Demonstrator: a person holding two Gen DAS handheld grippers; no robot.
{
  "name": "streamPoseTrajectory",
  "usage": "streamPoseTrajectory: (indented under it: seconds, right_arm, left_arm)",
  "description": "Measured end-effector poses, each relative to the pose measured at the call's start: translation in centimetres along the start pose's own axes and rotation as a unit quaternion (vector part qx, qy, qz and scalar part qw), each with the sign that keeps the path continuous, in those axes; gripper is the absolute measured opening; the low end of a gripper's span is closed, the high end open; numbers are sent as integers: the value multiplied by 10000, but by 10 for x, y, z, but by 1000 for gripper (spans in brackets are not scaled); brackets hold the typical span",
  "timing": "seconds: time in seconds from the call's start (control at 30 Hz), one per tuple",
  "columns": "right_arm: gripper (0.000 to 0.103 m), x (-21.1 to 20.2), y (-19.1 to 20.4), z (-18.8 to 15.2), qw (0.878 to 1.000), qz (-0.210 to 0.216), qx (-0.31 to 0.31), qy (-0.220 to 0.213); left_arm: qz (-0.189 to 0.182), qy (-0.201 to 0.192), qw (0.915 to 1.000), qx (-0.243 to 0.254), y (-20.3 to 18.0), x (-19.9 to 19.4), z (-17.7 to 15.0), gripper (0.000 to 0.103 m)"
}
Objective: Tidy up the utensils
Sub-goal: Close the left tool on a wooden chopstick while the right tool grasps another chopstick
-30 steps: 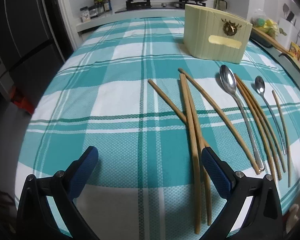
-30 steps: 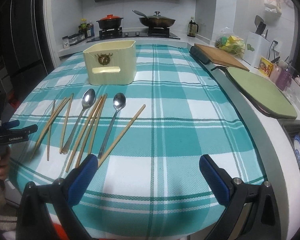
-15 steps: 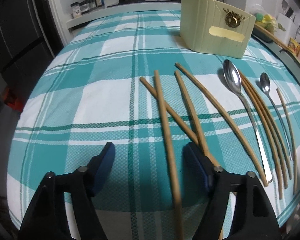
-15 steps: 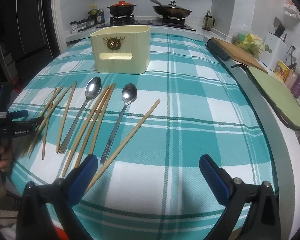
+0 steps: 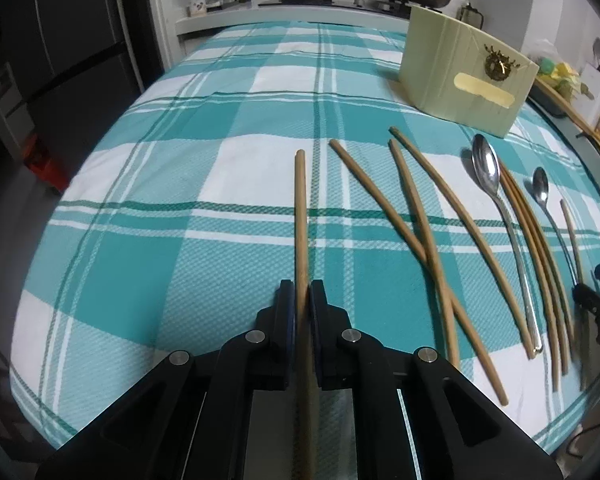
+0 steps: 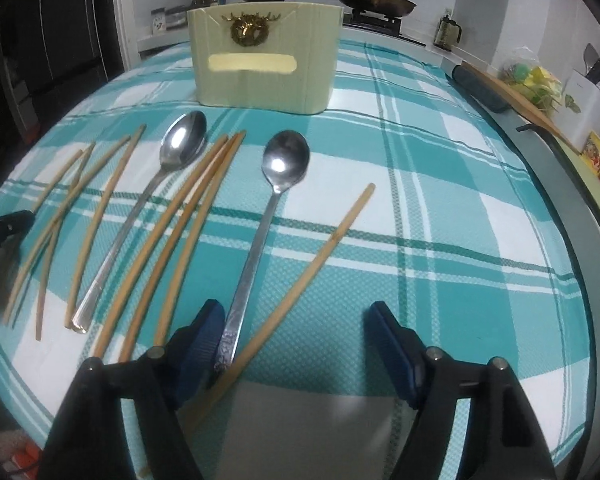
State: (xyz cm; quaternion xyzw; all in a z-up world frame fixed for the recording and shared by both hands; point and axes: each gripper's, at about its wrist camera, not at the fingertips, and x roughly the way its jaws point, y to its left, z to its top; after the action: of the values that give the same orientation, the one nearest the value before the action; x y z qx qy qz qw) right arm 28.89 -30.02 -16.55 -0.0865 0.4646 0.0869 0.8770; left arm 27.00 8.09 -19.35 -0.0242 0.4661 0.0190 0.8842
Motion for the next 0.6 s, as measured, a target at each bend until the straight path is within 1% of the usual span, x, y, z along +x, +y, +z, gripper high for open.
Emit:
streamPoseTrajectory:
  seconds: [0.07, 0.1, 0.17, 0.2, 0.23, 0.27, 0.33, 0.37, 0.43, 0.47, 0.53, 0.6]
  right_arm:
    - [75, -2, -10, -4, 10000, -33, -15, 14]
    - [75, -2, -16, -6, 10000, 28, 13, 37]
    - [75, -2, -28, -7, 9998, 145, 109, 125]
    - [75, -2, -34, -7, 9996, 155, 147, 179]
    - [75, -1, -39, -6, 9994, 176, 185, 244]
    - [77, 0, -44, -6, 9991, 215, 208, 303]
    - [77, 2, -54, -4, 9983, 307, 223, 439]
    - [77, 2, -56, -3, 9980, 302, 195, 512]
    - [77, 2, -63, 0, 9964, 428, 264, 678]
    - [77, 1, -67, 2, 9952, 548, 367, 719]
    - [77, -3, -78, 7, 9899, 919, 753, 778]
    - [77, -5, -86, 13, 9857, 1025, 1100, 765]
  left_arm:
    - [-54, 8, 10000, -11, 5, 0, -1, 10]
    - [-55, 15, 10000, 13, 6, 0, 0, 14]
    - [-32, 39, 9999, 105, 5, 1, 3, 36]
    - [-55, 56, 9999, 139, 5, 2, 4, 56]
    - [-107, 74, 9998, 163, 6, 2, 6, 67]
    - [-168, 113, 9996, 189, 6, 3, 8, 69]
    - [-282, 259, 9990, 230, 10, 8, 12, 69]
    - [-311, 313, 9988, 233, 13, 10, 14, 69]
    - [-340, 365, 9984, 260, 18, 12, 19, 69]
    - [-331, 376, 9984, 266, 20, 12, 21, 69]
    - [-353, 371, 9984, 238, 25, 11, 24, 69]
    - [-367, 368, 9985, 176, 27, 12, 27, 69]
